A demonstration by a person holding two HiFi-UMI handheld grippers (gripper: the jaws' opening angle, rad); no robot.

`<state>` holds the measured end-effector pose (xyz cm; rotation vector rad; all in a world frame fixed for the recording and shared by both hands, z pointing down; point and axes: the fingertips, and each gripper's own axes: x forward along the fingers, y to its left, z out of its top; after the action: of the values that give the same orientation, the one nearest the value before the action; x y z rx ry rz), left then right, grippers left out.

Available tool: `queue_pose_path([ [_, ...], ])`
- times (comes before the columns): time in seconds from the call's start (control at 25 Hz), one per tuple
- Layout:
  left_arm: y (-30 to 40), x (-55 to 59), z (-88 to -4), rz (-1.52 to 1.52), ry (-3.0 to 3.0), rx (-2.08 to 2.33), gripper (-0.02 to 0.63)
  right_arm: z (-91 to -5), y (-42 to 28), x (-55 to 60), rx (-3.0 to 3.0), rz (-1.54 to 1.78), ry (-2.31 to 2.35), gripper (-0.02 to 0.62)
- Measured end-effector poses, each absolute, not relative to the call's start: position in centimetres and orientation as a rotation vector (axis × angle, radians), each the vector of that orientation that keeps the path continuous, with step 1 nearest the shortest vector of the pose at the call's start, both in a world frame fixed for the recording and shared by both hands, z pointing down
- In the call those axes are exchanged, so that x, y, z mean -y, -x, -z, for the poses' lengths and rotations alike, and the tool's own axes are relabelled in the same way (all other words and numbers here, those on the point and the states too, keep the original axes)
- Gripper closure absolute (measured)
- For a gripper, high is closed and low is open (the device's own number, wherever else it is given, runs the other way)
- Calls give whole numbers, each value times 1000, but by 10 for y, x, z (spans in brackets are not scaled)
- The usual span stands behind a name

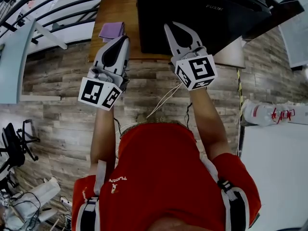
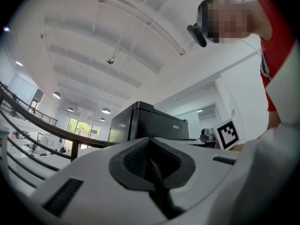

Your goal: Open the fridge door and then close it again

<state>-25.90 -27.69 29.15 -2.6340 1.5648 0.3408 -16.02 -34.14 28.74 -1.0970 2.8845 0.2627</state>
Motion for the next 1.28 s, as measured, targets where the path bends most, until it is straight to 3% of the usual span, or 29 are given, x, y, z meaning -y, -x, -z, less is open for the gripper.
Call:
queue_pose_path([
  [1.28,236,278,-300,-314,2654,-1572,597,-302,154,290,-2922,-188,919,569],
])
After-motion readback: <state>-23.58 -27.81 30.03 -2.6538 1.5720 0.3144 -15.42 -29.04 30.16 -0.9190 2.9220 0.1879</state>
